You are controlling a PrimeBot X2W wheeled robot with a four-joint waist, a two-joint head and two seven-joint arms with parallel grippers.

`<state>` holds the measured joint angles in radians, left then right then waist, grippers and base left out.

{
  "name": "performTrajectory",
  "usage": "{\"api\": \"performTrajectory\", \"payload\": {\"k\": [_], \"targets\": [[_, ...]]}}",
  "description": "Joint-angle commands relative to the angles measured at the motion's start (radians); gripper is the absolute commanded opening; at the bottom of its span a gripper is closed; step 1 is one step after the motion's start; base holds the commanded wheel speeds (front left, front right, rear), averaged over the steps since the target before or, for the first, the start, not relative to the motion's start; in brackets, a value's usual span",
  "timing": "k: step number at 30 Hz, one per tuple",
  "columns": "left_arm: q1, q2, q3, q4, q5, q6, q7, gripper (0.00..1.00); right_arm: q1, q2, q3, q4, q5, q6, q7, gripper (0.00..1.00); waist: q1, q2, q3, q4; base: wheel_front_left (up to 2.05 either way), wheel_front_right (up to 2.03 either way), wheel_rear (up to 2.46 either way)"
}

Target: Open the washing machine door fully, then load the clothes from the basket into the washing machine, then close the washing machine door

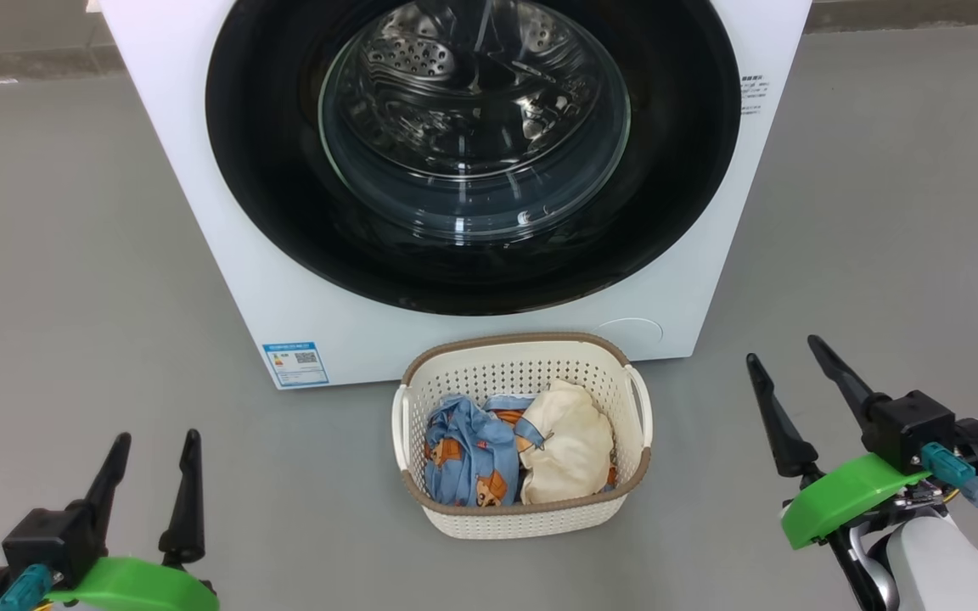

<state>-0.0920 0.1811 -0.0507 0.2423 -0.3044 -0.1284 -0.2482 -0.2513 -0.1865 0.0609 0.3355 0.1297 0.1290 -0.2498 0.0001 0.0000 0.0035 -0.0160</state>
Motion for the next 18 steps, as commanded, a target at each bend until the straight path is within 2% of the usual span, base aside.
{"api": "performTrajectory", "payload": {"k": [1, 18], "targets": [[-0.055, 0.028, 0.040, -0.024, 0.001, -0.002, -0.014, 1.00, -0.038, 0.004, 0.009, -0.025, -0.003, 0.002, -0.012, 1.00, 0.0000, 0.0000, 0.000, 0.000, 0.00, 0.00, 0.00], [-0.056, 0.021, 0.051, 0.001, -0.001, -0.002, -0.014, 1.00, -0.033, 0.037, -0.046, 0.024, 0.003, 0.002, -0.012, 1.00, 0.0000, 0.0000, 0.002, 0.001, 0.00, 0.00, 0.00]]}}
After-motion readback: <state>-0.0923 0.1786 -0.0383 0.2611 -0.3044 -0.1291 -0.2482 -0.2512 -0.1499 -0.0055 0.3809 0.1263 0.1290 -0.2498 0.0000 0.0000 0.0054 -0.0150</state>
